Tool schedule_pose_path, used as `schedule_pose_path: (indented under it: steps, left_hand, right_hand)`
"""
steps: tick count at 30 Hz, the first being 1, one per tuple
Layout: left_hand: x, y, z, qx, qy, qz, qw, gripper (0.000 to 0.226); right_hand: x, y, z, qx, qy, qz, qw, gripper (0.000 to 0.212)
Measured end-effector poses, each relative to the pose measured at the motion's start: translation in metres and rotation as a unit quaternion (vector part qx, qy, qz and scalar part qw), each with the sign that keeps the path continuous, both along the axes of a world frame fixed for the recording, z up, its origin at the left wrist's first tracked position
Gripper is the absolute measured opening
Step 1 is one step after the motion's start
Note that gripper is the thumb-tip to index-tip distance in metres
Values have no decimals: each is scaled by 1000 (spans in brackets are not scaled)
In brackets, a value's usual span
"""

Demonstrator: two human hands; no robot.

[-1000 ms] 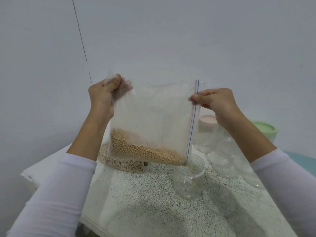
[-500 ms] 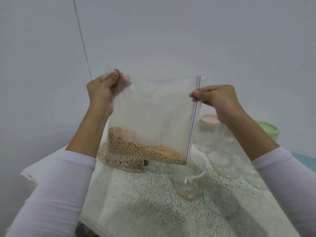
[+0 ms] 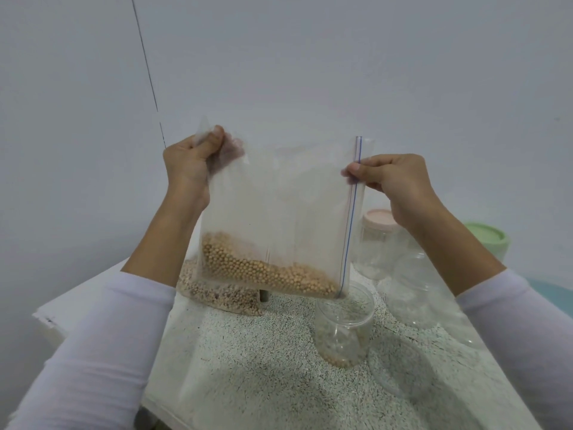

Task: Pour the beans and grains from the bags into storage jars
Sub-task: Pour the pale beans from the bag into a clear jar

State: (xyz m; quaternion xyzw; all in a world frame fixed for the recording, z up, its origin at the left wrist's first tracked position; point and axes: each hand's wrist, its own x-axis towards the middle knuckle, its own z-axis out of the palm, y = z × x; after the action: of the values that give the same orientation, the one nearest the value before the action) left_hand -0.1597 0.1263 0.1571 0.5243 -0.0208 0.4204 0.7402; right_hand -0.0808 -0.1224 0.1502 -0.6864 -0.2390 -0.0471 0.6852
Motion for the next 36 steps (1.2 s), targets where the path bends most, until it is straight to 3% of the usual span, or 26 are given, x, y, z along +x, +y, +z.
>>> schedule_pose_path:
  steps: [36]
  left_hand:
    - [10,-4,-3,13,-7,-6,1000,12]
  right_hand:
    - [1,-3,-11,-4,6,9,1000,7]
